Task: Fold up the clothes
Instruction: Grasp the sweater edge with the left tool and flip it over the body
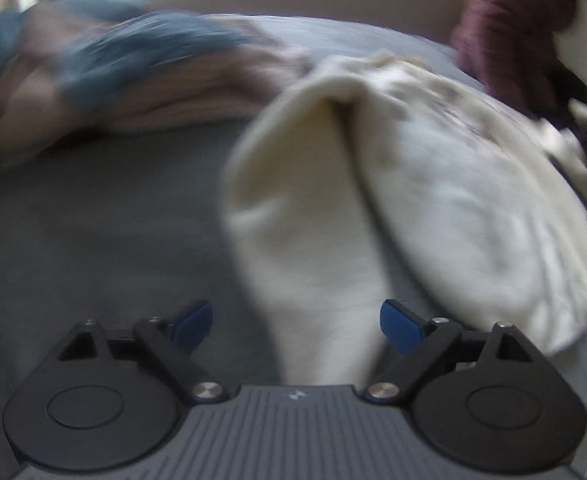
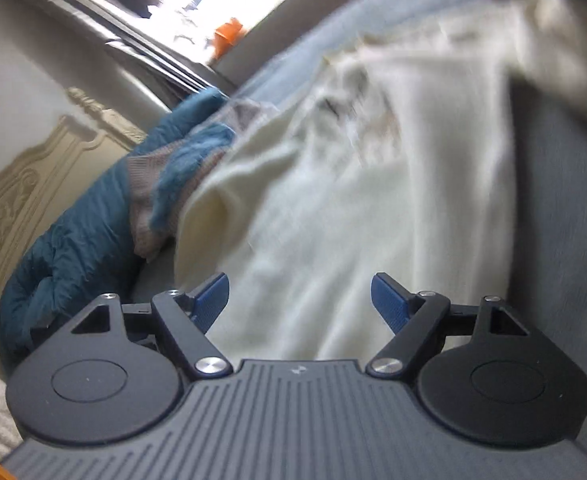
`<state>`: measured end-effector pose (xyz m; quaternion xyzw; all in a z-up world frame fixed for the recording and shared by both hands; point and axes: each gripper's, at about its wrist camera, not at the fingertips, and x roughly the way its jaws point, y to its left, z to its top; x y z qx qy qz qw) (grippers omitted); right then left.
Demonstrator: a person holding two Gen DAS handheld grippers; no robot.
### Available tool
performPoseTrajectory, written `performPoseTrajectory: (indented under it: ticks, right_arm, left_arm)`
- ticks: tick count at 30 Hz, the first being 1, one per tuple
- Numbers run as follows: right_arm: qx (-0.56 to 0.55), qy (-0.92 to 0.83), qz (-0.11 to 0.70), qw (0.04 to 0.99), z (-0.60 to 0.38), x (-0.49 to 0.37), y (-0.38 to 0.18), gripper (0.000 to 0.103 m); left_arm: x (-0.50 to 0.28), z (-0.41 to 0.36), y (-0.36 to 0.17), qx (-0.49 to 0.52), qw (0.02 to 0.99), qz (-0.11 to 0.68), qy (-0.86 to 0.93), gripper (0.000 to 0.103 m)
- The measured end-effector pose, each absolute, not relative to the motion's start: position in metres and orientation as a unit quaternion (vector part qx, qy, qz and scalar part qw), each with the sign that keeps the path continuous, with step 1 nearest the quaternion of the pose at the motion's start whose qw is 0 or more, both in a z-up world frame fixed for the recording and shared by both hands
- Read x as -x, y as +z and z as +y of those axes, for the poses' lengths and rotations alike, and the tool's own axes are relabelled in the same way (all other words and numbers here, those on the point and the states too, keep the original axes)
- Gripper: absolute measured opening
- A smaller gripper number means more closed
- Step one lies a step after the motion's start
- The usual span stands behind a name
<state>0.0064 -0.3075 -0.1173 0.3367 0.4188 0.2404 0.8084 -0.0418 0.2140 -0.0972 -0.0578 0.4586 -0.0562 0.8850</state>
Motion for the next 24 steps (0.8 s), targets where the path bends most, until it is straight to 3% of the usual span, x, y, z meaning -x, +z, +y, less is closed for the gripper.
performPoseTrajectory:
  ticks: [4, 10, 11, 13, 14, 15, 20, 24]
  right_arm:
    - [-0.382, 0.232, 0.437, 0.781, -0.292, 0.001, -0.142, 0.079]
    - [-0.368, 0.234, 0.437, 0.787, -0.278, -0.001, -0.140, 0.079]
    - [-0.369, 0.234, 0.436, 0.787, -0.278, -0.001, -0.140, 0.079]
    - [-0.368, 0.231, 0.439, 0.787, -0.277, -0.001, -0.141, 0.079]
    - [-0.367, 0.229, 0.440, 0.787, -0.276, -0.001, -0.142, 0.079]
    - [-0.366, 0.227, 0.442, 0.787, -0.275, -0.001, -0.143, 0.079]
    - [-0.363, 0.215, 0.453, 0.786, -0.277, -0.003, -0.147, 0.079]
    - [-0.368, 0.205, 0.461, 0.781, -0.281, -0.006, -0.154, 0.079]
  left_arm:
    - [0.034, 0.231, -0.117, 0.162, 0.873, 0.456, -0.063, 0.086]
    - [0.008, 0.235, -0.137, 0.192, 0.885, 0.423, -0.027, 0.077]
    - [0.003, 0.231, -0.137, 0.175, 0.890, 0.419, -0.026, 0.068]
    - [-0.006, 0.223, -0.137, 0.138, 0.900, 0.412, -0.026, 0.042]
    - [-0.009, 0.220, -0.133, 0.129, 0.903, 0.409, -0.027, 0.022]
    - [-0.012, 0.217, -0.129, 0.120, 0.906, 0.405, -0.028, 0.012]
    - [-0.027, 0.208, -0.071, 0.037, 0.940, 0.338, -0.013, 0.010]
    - [-0.044, 0.191, -0.034, -0.131, 0.957, 0.258, -0.004, 0.010]
